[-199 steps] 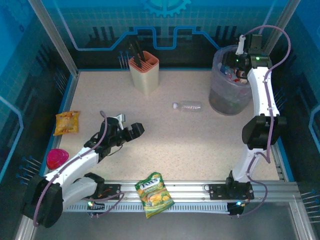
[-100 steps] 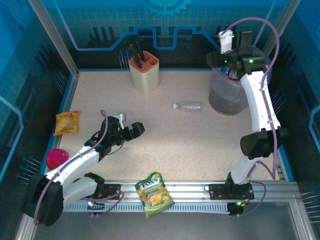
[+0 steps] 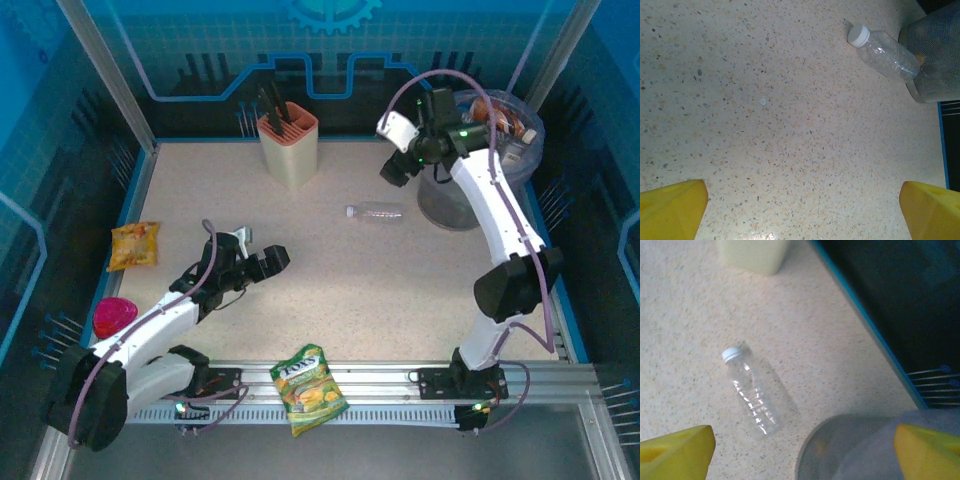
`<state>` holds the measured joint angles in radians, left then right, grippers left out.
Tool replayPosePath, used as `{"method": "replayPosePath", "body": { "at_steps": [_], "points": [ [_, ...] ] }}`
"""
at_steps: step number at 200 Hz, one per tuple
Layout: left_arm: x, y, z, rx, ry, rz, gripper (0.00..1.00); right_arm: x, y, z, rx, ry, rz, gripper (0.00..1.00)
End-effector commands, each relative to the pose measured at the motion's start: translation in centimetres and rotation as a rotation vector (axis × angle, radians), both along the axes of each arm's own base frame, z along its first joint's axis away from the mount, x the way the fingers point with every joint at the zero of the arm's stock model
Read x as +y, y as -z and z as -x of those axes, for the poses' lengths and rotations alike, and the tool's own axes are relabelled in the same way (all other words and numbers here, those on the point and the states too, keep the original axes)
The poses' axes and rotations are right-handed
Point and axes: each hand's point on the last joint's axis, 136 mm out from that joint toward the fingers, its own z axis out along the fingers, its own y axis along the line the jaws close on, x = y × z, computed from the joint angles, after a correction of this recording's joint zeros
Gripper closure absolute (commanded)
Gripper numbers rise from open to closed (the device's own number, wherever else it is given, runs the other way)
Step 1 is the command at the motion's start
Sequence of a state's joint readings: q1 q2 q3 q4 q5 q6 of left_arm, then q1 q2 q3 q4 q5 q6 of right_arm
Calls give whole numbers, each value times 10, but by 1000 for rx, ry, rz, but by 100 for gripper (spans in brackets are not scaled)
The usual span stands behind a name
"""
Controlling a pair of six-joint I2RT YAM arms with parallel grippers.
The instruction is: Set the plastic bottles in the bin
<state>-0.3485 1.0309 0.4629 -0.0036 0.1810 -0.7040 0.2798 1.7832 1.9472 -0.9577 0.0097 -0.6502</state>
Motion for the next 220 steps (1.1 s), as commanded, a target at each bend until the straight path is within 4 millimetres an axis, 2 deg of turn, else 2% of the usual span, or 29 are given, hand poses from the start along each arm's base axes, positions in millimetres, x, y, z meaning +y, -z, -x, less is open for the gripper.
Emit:
{"method": "replayPosePath", "body": {
  "at_steps": [1, 29, 71, 88, 111, 149, 178, 220],
  "points": [
    [2, -8, -1, -20, 11, -8, 1, 19, 51, 5, 82, -144, 172, 3],
    [2, -9, -1, -18, 11, -8, 1, 28, 88, -17, 89, -162, 223, 2],
    [5, -10, 2, -20, 7, -20, 1, 32, 145, -41, 110, -184, 343, 1],
    [7, -10, 4, -20, 3, -25, 1, 32, 165, -42, 150, -195, 359, 0],
    [9, -8, 6, -18, -2, -35, 1, 40, 186, -30, 223, -255, 330, 0],
    [9, -6, 6, -15, 1, -40, 1, 36, 212, -36, 256, -244, 337, 1],
    [9, -6, 6, -17, 0, -40, 1, 35, 230, -34, 300, -247, 339, 3],
    [9, -7, 5, -29, 2, -37, 1, 33, 238, -33, 313, -226, 344, 9]
  ]
}}
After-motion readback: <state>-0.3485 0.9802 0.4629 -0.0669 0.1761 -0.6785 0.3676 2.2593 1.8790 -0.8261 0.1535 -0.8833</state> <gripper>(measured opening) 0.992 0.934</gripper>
